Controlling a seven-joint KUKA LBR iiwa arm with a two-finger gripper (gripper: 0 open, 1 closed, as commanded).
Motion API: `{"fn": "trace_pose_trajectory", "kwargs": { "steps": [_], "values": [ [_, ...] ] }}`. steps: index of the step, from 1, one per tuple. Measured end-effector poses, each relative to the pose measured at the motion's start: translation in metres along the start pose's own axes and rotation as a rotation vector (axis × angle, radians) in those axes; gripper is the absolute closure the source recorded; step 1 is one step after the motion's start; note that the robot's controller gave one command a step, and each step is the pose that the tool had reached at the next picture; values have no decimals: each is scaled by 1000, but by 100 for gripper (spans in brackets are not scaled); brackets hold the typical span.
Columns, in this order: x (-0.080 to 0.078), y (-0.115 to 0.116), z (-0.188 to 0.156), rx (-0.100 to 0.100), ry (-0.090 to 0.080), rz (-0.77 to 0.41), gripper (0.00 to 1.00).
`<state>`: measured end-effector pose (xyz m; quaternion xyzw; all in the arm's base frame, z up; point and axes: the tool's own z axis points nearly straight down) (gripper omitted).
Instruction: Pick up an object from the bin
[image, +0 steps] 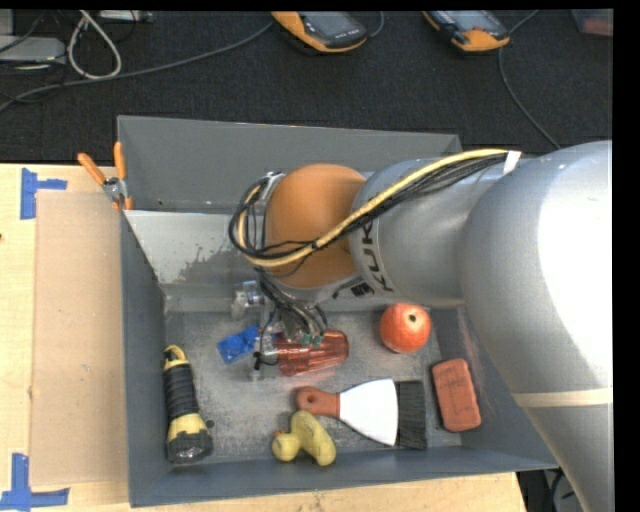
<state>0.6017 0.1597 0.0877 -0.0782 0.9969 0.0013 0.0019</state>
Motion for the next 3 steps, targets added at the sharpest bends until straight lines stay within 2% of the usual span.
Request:
{"fn": "trace_pose_trajectory", "kwargs": {
  "steps": [1,3],
  "values": [
    [-4,-9,18,1,5,60,0],
    [-4,-9,18,-1,5,56,0]
  ]
}}
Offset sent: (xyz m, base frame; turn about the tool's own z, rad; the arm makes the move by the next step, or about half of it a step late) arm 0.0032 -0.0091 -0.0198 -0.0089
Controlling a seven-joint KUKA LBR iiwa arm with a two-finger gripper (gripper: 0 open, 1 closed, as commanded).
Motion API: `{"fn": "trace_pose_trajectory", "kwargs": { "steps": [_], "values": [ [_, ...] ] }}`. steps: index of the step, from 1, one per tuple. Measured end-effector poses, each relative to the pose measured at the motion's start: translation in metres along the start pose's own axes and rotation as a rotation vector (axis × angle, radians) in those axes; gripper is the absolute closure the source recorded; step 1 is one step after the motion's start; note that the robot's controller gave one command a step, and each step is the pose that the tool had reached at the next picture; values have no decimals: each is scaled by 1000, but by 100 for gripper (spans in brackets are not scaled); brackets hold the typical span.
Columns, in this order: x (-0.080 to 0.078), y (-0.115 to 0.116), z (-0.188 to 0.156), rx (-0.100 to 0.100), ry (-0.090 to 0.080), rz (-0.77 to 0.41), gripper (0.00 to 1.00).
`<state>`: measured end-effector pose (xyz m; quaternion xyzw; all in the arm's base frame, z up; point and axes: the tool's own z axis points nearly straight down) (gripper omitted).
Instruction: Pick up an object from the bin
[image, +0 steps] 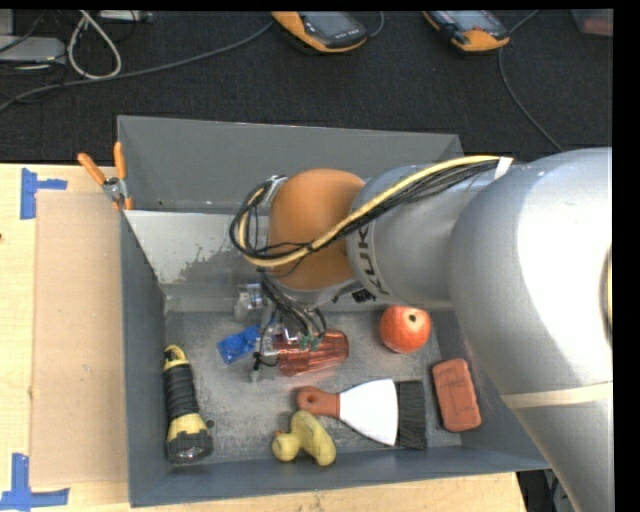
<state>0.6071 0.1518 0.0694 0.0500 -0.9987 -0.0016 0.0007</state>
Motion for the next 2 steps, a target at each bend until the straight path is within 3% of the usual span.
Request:
{"fn": "trace_pose_trajectory", "kwargs": {
  "steps": [1,2],
  "values": [
    [-1,0,-1,0,-3,-16,100],
    [-1,0,-1,0,-3,-16,100]
  ]
}}
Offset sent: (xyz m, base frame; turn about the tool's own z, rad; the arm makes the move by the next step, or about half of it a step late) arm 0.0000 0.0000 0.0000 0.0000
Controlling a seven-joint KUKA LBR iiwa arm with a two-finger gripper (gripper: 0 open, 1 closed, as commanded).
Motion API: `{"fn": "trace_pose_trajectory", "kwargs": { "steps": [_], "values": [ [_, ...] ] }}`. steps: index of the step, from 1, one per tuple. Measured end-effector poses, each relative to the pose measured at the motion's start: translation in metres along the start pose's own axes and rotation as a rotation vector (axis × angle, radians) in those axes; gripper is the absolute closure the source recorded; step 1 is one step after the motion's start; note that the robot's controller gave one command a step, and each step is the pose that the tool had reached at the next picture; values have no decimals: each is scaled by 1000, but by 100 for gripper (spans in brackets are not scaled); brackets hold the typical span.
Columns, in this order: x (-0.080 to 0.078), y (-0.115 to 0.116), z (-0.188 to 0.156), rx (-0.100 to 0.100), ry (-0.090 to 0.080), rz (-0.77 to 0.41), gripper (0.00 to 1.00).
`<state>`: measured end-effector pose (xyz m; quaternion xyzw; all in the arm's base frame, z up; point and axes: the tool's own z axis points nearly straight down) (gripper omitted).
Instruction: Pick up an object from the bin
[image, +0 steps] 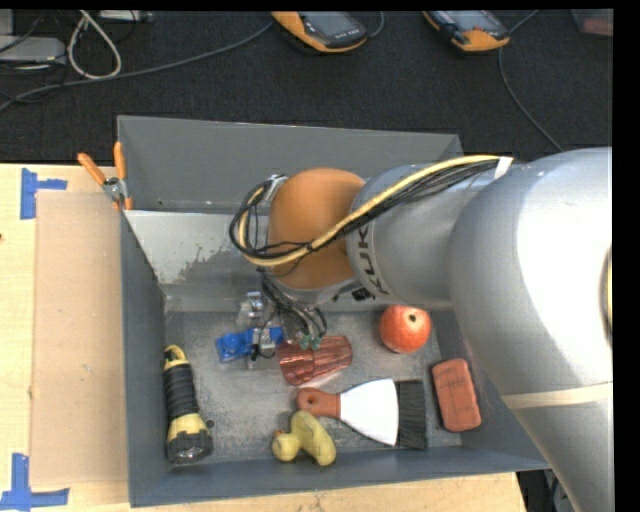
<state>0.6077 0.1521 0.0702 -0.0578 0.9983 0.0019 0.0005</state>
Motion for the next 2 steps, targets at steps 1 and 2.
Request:
{"fn": "trace_pose_trajectory", "kwargs": {
  "steps": [1,2],
  "values": [
    [0,0,-1,-1,0,2,100],
    [3,0,-26,1,10,3,100]
  ]
}}
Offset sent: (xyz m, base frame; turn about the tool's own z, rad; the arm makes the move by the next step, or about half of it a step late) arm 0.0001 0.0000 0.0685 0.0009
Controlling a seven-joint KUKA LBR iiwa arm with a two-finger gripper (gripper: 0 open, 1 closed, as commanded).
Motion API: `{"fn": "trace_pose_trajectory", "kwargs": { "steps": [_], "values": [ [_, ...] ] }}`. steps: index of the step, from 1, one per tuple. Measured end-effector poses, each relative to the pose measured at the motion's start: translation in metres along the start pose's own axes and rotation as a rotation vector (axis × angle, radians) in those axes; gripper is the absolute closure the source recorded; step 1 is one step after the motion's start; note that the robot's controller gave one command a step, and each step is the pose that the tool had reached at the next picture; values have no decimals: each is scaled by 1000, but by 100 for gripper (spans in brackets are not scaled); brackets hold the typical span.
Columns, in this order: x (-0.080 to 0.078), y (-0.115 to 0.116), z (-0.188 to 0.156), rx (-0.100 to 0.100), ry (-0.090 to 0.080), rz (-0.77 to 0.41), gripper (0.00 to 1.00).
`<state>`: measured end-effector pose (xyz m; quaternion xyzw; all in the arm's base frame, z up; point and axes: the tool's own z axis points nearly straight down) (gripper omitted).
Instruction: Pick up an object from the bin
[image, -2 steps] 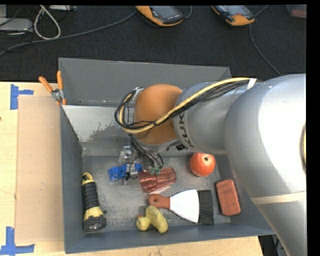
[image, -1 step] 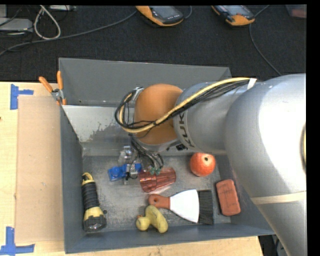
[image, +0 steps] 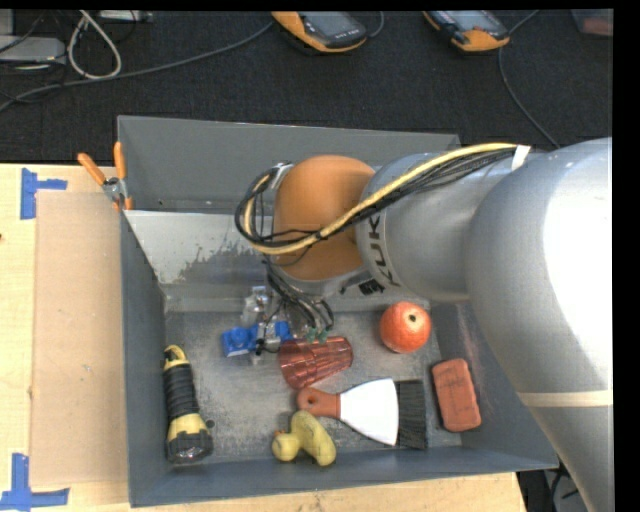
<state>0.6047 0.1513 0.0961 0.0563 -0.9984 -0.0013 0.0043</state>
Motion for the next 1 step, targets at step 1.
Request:
{"fn": "trace_pose_trajectory", "kwargs": {
  "steps": [1],
  "values": [
    [-3,1,-35,-1,-10,1,100]
  ]
}}
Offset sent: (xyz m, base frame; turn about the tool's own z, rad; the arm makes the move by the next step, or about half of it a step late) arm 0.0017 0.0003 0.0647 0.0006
